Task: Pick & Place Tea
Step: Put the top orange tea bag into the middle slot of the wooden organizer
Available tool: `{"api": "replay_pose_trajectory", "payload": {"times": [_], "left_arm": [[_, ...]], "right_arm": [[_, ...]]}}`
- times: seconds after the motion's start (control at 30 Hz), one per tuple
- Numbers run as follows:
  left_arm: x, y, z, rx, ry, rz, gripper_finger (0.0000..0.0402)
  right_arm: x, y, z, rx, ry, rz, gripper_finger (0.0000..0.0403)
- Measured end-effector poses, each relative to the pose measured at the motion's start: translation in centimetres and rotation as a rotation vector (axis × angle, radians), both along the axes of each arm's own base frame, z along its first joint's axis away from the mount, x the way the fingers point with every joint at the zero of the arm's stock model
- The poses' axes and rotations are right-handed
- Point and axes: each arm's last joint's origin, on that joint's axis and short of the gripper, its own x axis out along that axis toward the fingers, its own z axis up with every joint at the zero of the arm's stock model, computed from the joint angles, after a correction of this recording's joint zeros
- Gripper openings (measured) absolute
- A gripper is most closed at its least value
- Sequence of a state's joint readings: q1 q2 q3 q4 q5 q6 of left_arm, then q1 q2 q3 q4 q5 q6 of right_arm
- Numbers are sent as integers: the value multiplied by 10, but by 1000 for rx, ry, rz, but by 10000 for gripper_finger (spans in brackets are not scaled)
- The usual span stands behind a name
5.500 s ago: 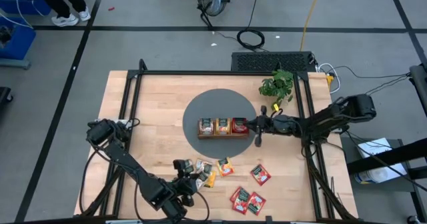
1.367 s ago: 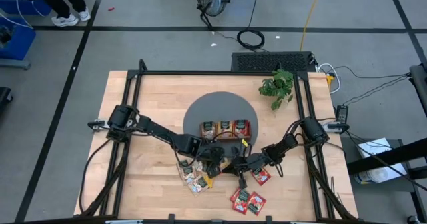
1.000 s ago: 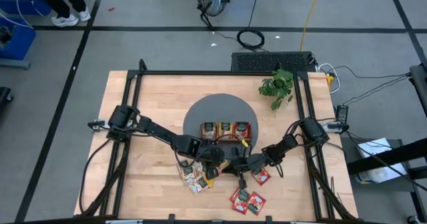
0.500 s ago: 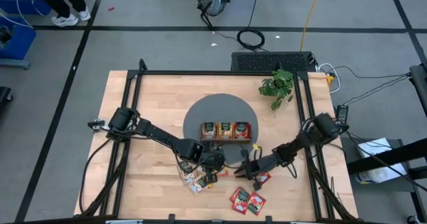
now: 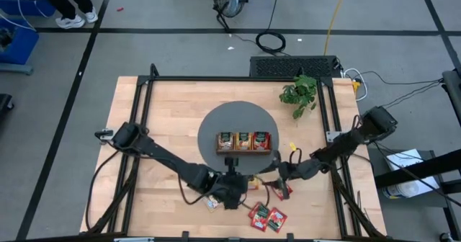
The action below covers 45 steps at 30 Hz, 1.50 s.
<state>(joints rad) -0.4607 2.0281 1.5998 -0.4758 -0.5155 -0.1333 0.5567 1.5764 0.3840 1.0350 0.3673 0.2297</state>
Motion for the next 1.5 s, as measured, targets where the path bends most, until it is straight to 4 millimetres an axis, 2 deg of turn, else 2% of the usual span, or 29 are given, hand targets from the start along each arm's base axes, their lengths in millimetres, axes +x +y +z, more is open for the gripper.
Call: {"api": "replay_pose_trajectory", "payload": {"times": [0.1,0.27,0.43,0.7,0.83,1.07,1.27,1.5], "left_arm": [[-2,-9,8,102,-42,-3,4],[-6,-16,10,184,-67,5,9],[-6,-14,10,213,-77,30,4],[-2,-11,13,231,-106,43,4],[2,-7,14,223,-126,52,10],[3,-5,14,198,-115,39,12],[-3,-9,17,223,-105,35,44],[-17,-23,32,157,-160,44,112]], "right_arm": [[1,-4,7,51,-80,10,197],[5,-10,18,115,-178,43,197],[9,-17,17,197,-147,94,192],[11,-21,13,203,-111,74,183],[12,-24,12,180,-106,65,144],[13,-25,12,93,-126,72,17],[13,-26,8,-21,-107,62,6],[12,-26,2,-128,-72,82,3]]}}
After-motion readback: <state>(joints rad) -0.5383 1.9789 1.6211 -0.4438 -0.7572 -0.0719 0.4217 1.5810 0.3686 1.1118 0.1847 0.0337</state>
